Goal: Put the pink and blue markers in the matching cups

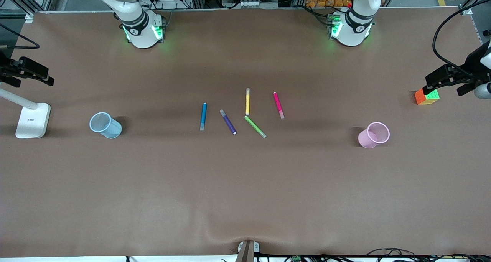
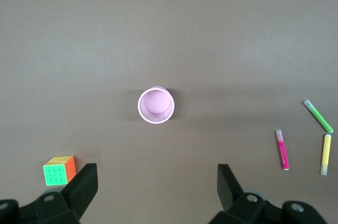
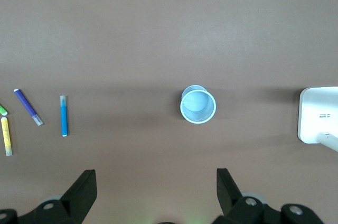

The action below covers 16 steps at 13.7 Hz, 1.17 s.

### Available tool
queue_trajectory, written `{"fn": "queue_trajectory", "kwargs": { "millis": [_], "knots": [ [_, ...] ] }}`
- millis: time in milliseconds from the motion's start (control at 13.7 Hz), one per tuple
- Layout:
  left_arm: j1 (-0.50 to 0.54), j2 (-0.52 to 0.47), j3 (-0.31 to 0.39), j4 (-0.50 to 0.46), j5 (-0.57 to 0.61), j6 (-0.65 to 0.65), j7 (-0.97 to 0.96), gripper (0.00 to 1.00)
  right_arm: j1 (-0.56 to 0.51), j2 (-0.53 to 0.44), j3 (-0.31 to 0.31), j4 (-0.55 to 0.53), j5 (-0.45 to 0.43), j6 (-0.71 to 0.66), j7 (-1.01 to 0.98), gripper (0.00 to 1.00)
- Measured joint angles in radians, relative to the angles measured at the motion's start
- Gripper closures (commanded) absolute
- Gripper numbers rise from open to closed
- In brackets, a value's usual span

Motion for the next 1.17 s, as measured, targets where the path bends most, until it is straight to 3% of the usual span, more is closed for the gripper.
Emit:
{"fn": "queue_trajectory", "kwargs": {
  "millis": [438,1167],
  "knots": [
    [0.0,0.011,0.0,-0.001,0.0,-0.001,0.0,0.0,0.005,0.0,0.0,0.0,0.0,-0.005,0.008,0.0],
    [-0.042,0.12,-0.007,-0.004,0.0,0.0,0.002,0.0,0.042,0.021,-0.01,-0.009,-0.001,-0.01,0.013,0.0]
  ]
}}
